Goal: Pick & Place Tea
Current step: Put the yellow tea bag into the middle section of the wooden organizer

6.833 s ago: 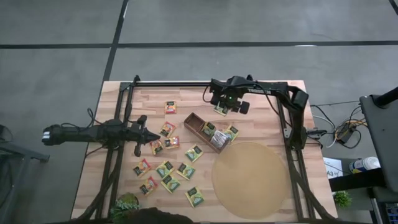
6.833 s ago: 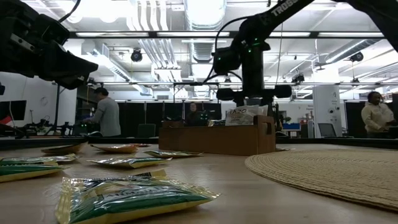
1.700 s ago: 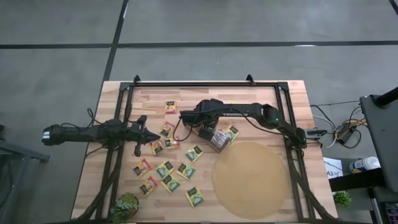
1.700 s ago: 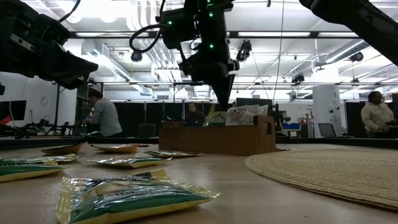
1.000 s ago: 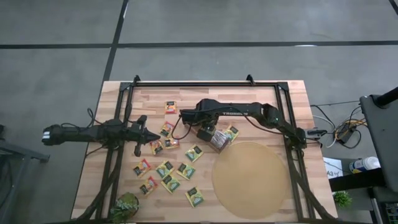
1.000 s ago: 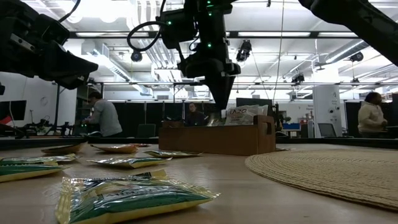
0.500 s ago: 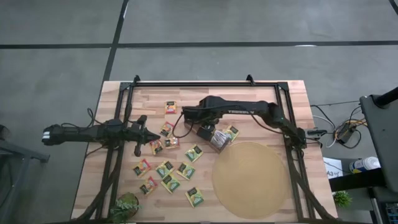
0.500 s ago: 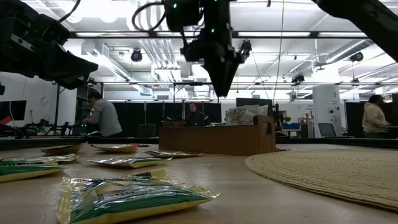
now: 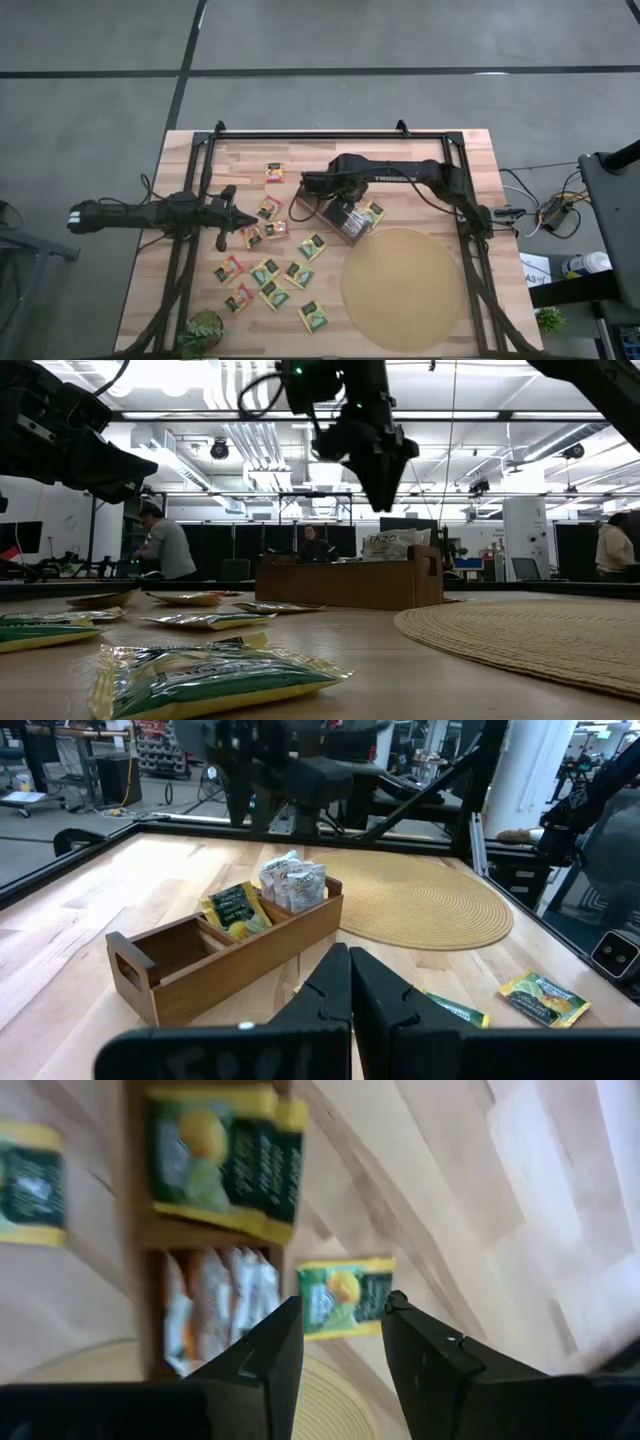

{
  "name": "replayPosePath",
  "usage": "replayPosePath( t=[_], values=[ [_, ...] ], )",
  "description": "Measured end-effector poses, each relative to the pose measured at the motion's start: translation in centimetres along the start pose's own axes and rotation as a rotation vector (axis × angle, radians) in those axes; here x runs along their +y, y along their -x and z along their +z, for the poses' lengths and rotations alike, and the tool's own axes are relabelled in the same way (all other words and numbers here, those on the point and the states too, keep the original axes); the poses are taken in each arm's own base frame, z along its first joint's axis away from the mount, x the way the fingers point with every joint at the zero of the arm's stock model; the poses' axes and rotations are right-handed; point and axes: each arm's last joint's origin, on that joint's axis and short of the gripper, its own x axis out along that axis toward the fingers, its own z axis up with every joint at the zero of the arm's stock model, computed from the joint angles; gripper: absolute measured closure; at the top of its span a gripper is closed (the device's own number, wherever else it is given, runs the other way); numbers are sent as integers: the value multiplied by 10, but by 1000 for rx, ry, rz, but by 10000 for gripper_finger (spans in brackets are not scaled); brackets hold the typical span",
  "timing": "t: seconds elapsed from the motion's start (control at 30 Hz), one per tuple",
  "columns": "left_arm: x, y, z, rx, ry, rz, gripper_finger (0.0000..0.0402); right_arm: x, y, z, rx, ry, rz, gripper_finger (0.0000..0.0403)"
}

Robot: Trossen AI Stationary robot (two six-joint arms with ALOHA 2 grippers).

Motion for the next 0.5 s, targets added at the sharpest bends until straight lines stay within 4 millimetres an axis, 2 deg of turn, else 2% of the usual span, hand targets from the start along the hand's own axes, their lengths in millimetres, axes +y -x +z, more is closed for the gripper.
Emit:
replayPosePath(
  t=[0.13,0.33,0.5],
  values=[
    [0,0,0,0,0,0,402,-8,-5,-14,21,8,-17,271],
    [0,0,0,0,0,0,402,-25,-13,-39,-45,2,25,277],
    [0,0,0,0,0,0,402,-38,-23,-61,-55,-11,41,263]
  ],
)
